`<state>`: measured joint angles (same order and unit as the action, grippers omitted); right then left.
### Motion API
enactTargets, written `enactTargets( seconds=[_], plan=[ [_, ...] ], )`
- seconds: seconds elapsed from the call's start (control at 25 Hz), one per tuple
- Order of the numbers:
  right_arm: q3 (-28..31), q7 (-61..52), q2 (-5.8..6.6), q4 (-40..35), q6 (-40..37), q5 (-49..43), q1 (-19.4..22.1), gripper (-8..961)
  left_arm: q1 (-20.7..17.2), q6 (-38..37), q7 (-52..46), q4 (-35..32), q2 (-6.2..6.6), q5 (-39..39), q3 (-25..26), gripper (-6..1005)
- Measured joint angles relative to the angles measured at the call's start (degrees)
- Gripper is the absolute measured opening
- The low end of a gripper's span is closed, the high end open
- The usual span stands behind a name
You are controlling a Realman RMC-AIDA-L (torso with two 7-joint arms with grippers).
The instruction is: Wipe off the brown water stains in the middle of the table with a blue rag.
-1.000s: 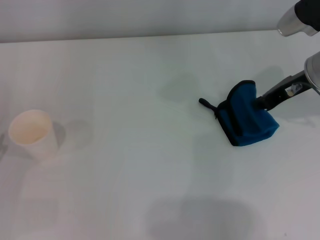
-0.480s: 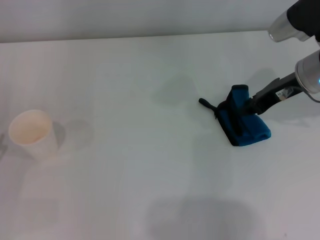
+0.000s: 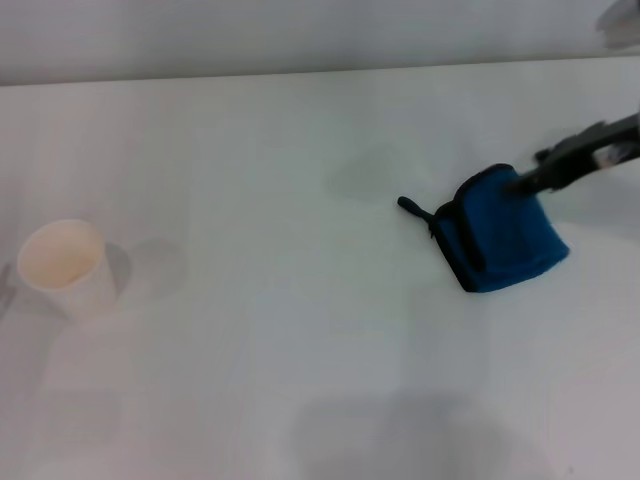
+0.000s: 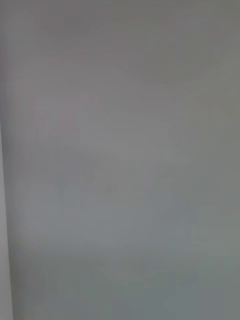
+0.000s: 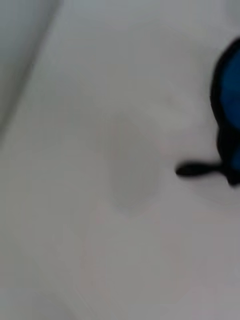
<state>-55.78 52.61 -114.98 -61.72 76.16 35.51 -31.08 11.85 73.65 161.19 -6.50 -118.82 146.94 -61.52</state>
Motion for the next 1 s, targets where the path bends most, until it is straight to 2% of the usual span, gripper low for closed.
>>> enactTargets(
  seconds=[0.12, 0.24, 0.44, 0.64, 0.88, 1.0],
  plan=[
    [3.4, 0.8, 0.06, -4.2, -0.2, 2.5, 2.2, 700, 0.2, 0.0, 0.0, 0.0, 0.00, 0.0, 0.0, 882],
    [8.7, 3.7, 0.04, -7.0, -0.9, 9.0, 4.4, 763, 0.3, 0.0, 0.0, 0.0, 0.00, 0.0, 0.0, 882],
    [18.3, 14.6, -0.06, -5.1, -3.1, 27.8, 9.3, 854, 0.7, 0.0, 0.0, 0.0, 0.00, 0.0, 0.0, 882],
    [27.4, 32.4, 0.20, 8.9, -4.5, 46.4, 11.8, 876, 0.8, -0.2, 0.0, 0.1, 0.00, 0.0, 0.0, 883],
    [36.3, 54.4, 0.27, 23.2, -3.6, 58.0, 13.2, 876, 1.2, -1.4, 0.0, 0.0, 0.00, 0.0, 0.0, 883],
    [41.3, 69.1, 0.31, 31.8, -0.3, 64.0, 14.3, 876, 1.6, -2.7, 0.0, 0.0, 0.00, 0.1, 0.0, 883]
  ],
)
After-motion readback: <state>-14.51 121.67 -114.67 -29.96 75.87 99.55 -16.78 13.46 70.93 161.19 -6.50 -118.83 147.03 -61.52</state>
